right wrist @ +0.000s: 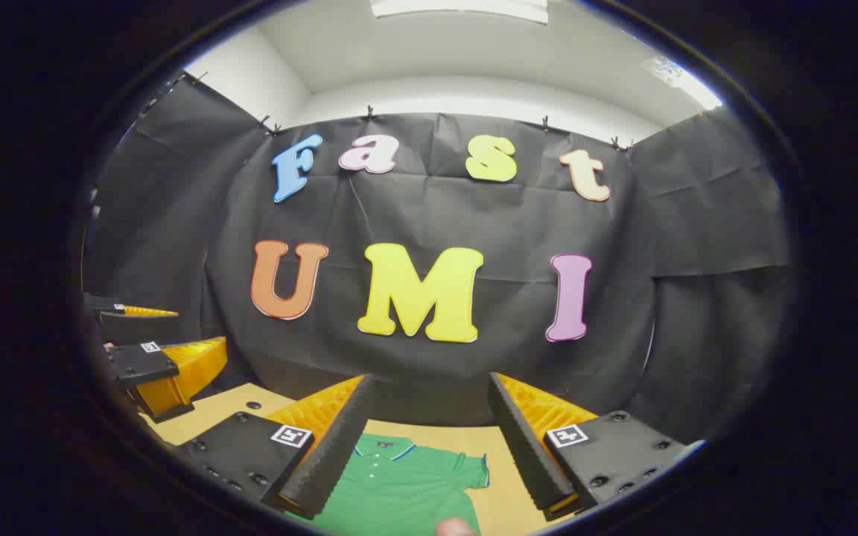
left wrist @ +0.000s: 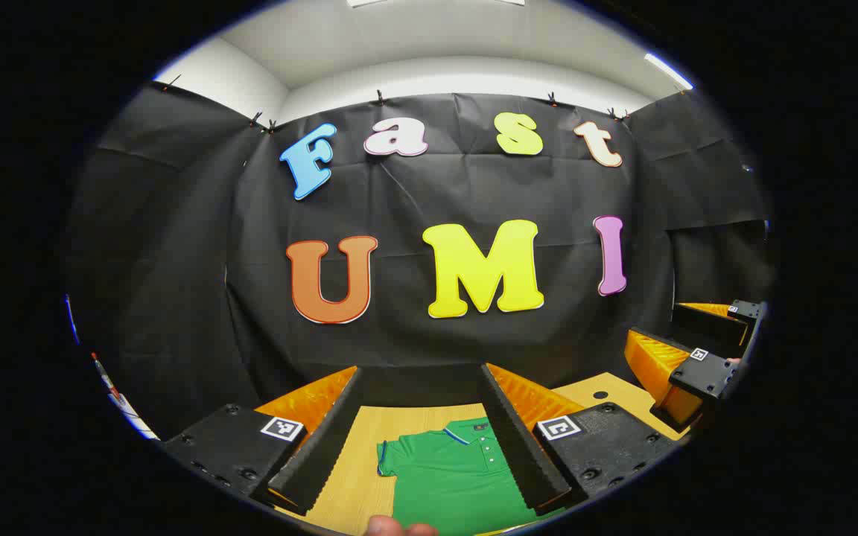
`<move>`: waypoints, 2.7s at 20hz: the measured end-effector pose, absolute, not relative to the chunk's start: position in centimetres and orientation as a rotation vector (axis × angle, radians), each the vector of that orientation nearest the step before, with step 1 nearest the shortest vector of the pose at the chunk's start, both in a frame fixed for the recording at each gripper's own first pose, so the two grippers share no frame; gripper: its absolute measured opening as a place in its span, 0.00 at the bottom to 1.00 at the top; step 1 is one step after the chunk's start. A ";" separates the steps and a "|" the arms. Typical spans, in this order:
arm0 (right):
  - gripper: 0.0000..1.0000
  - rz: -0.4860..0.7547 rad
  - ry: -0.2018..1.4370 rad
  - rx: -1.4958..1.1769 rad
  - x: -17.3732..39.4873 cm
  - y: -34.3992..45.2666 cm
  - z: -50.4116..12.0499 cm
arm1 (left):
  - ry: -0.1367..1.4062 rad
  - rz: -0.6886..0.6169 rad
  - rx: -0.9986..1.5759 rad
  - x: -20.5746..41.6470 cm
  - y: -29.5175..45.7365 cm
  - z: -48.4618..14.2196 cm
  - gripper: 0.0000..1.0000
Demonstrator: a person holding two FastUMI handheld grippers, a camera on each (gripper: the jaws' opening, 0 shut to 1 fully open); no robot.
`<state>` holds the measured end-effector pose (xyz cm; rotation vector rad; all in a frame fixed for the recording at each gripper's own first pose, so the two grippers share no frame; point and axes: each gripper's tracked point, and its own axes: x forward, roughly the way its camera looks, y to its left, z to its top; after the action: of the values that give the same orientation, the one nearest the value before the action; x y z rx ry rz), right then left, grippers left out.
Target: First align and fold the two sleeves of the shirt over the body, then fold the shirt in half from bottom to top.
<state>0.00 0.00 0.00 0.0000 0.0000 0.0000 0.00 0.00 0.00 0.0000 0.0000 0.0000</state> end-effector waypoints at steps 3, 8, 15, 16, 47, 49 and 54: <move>0.98 -0.009 -0.006 0.000 0.8 -0.6 0.4 | 0.026 0.001 -0.011 0.3 0.4 -0.7 0.98; 0.98 -0.003 0.012 0.018 1.8 0.0 0.1 | 0.005 0.012 -0.009 1.1 1.0 -0.1 1.00; 0.98 0.040 0.030 0.005 3.1 1.1 -0.5 | 0.000 0.008 -0.024 2.0 0.8 -0.4 0.98; 0.98 0.050 0.031 -0.002 3.2 1.1 -0.5 | 0.006 0.007 -0.028 2.1 0.8 -0.6 0.98; 0.98 0.055 0.759 0.091 14.9 -13.2 -29.1 | 0.214 -0.028 -0.040 4.1 -3.0 -6.6 0.98; 0.98 0.073 0.805 0.083 16.1 -13.4 -31.6 | 0.226 -0.041 -0.055 4.2 -3.7 -7.0 0.99; 0.99 0.079 0.918 0.135 19.0 -14.3 -35.9 | 0.293 -0.023 -0.072 4.2 -3.9 -9.2 0.99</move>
<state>18.96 -14.31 -35.93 0.1349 0.9175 0.0794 4.18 -3.94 -9.21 -0.0719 0.2934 -0.0233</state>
